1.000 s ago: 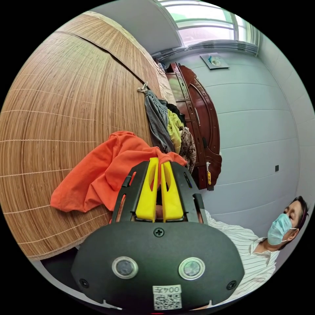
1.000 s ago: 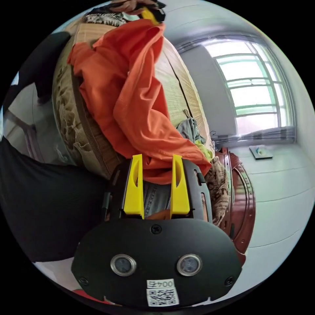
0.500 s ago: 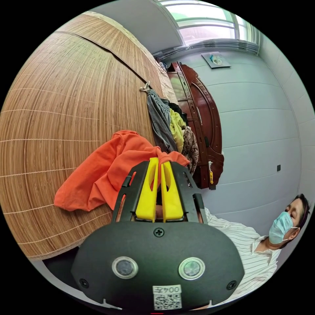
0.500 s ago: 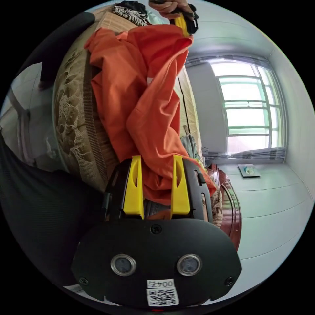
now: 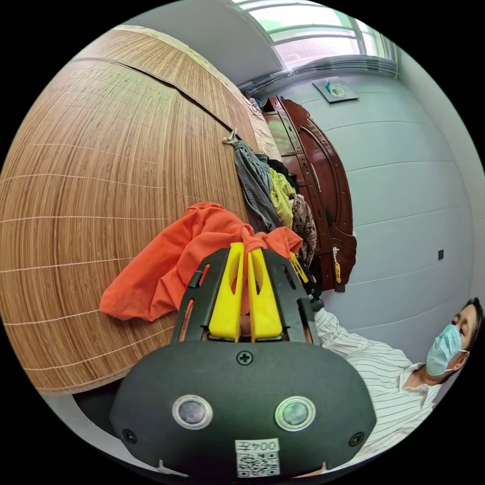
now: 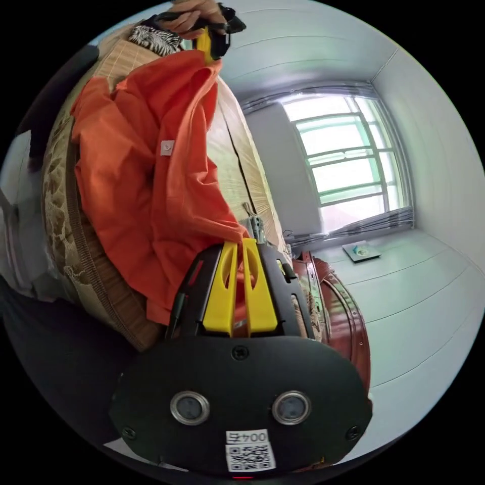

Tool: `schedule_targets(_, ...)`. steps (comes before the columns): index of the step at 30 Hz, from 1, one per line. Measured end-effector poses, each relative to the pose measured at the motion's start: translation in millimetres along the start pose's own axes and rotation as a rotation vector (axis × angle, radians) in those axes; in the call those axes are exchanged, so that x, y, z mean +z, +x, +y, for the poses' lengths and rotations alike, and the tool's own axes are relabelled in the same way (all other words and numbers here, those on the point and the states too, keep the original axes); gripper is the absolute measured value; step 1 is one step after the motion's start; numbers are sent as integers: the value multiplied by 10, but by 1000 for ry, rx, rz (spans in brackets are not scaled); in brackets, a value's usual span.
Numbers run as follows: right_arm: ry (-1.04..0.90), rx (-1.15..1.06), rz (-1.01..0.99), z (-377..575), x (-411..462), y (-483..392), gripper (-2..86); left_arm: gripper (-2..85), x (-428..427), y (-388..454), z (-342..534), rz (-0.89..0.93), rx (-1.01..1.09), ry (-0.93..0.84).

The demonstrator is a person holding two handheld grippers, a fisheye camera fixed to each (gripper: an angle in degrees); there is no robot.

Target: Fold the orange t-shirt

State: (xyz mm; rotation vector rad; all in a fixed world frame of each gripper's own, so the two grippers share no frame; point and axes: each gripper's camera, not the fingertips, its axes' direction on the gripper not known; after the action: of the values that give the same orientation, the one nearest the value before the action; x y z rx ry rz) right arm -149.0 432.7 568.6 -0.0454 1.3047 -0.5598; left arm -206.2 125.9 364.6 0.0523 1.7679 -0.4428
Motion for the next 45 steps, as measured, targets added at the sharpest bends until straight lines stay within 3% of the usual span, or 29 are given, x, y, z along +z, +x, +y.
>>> schedule_targets(4,14,372,-190,-31,-240,1009,-7,3,-222,413,266,-95,103,64)
schedule_targets(10,181,810,-307,41,-742,2599,-9,2,-966,1589,674,-176,338,329)
schedule_targets(15,333,818,-163,-297,-1564,3446,-8,3,-1857,2905,1120,-279,566,595)
schedule_targets(26,584,711,56,-780,-3329,4292,-8,4,-3140,4524,2567,-404,843,1012)
schedule_targets(36,677,699,18,-627,-4082,4143,-8,3,-3264,4837,3711,-436,993,1136)
schedule_targets(45,658,659,-61,-779,-4004,4060,-8,2,-3232,4713,3645,-452,954,1110)
